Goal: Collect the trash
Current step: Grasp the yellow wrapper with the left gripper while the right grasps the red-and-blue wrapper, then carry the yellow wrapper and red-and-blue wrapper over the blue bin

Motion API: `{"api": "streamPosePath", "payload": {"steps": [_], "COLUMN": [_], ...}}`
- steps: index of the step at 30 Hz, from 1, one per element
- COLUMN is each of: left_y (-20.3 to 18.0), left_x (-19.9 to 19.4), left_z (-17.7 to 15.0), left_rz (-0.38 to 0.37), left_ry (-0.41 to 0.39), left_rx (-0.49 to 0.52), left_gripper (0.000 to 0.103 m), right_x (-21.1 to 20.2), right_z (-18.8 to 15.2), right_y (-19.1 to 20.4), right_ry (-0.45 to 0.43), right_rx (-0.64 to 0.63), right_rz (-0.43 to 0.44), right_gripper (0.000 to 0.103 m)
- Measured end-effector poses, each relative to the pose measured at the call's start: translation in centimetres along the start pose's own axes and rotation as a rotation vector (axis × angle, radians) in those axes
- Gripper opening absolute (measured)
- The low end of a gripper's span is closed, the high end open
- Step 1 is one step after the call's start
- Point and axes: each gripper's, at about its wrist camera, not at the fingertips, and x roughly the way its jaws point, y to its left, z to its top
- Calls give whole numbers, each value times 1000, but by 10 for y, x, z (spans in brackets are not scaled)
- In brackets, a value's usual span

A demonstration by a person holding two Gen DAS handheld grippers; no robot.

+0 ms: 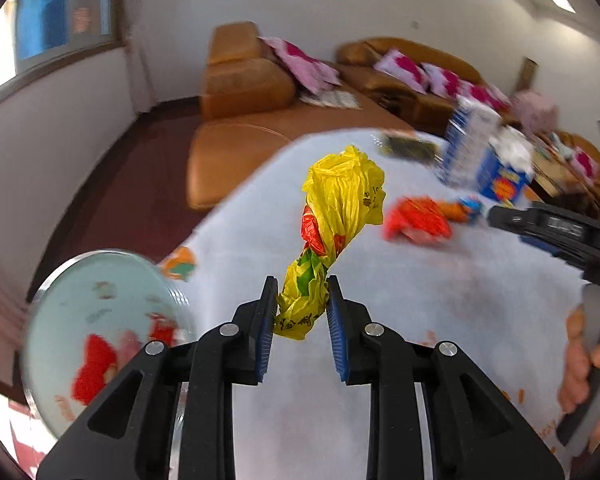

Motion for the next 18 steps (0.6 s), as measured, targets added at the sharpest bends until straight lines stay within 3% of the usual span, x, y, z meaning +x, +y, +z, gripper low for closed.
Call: {"api": "streamPosePath", "payload": {"steps": [4, 7, 9, 11, 18], "left_y": [26, 47, 53, 57, 56], "left_x": [-5, -7, -7, -7, -11], "left_z": [5, 6, 5, 2, -5], "left_rz": [60, 96, 96, 96, 74], "left_ry": [-17, -16, -11, -8, -7], "left_rx": [-24, -52, -64, -71, -97], "left_gripper": [25, 25, 25, 25, 25], "right_x": [34, 66, 88, 88, 60], "right_z": [11, 18, 17, 17, -8], "right_y": [41, 47, 45, 49, 59], "right_ry": [-4, 73, 133, 97, 42], "right_rx": [-64, -11, 40, 4, -170], "right_rz": [-46, -66, -64, -90, -65], "right_gripper": [67, 66, 49, 26, 18]}}
